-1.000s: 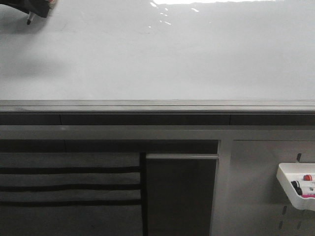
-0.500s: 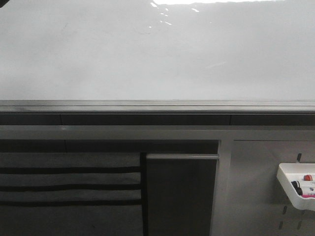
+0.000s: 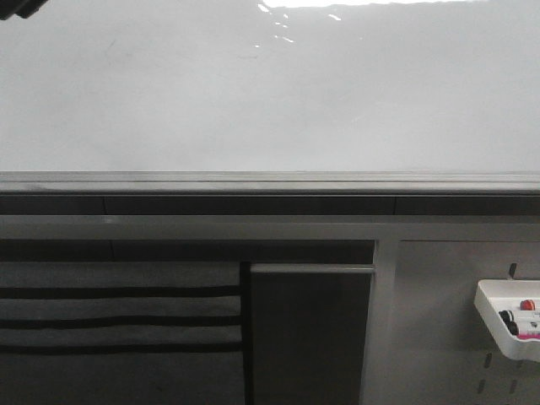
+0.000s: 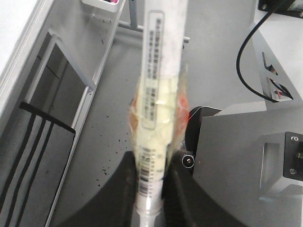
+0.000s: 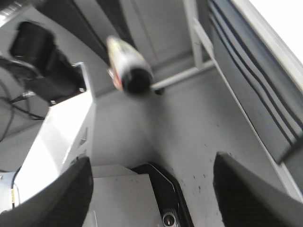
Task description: Write number 3 on whiteboard
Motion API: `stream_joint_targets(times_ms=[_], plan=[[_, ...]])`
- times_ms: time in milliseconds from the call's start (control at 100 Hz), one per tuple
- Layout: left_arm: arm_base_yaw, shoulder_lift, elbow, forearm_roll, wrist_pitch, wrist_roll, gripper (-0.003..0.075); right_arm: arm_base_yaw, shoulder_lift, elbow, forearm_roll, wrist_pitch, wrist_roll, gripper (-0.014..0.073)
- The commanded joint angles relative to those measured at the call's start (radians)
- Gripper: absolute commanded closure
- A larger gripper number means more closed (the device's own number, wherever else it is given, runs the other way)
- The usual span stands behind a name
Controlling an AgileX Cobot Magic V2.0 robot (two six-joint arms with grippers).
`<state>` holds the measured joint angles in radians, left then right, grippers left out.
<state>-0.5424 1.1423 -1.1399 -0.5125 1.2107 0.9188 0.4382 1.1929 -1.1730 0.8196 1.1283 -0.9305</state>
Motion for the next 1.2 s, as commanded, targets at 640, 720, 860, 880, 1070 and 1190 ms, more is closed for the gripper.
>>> stream_joint_targets(times_ms=[640,720,860,880,1070,1190], plan=[[-0.023,-0.021,-0.032,-0.054,-0.02,0.027,0.0738,0.223,0.229,-0.328,-0.094,0.043,-0.07,0.0181],[-0.023,-0.021,-0.032,-0.054,-0.02,0.027,0.0738,0.233,0.232,-0.33,-0.096,0.038,-0.07,0.0227],[-0.023,-0.021,-0.032,-0.054,-0.02,0.027,0.0738,0.237,0.239,-0.33,-0.099,0.029,-0.07,0.0256],[-0.023,-0.021,-0.032,-0.054,-0.02,0.027,0.0738,0.237,0.239,-0.33,-0.099,0.026,-0.07,0.0256],[-0.023,-0.021,-0.032,-0.054,-0.02,0.027,0.0738,0.237,0.242,-0.33,-0.099,-0.007,-0.061,0.0264],[-0.023,-0.021,-0.032,-0.054,-0.02,0.027,0.0738,0.237,0.242,-0.33,-0.099,0.001,-0.061,0.0352]])
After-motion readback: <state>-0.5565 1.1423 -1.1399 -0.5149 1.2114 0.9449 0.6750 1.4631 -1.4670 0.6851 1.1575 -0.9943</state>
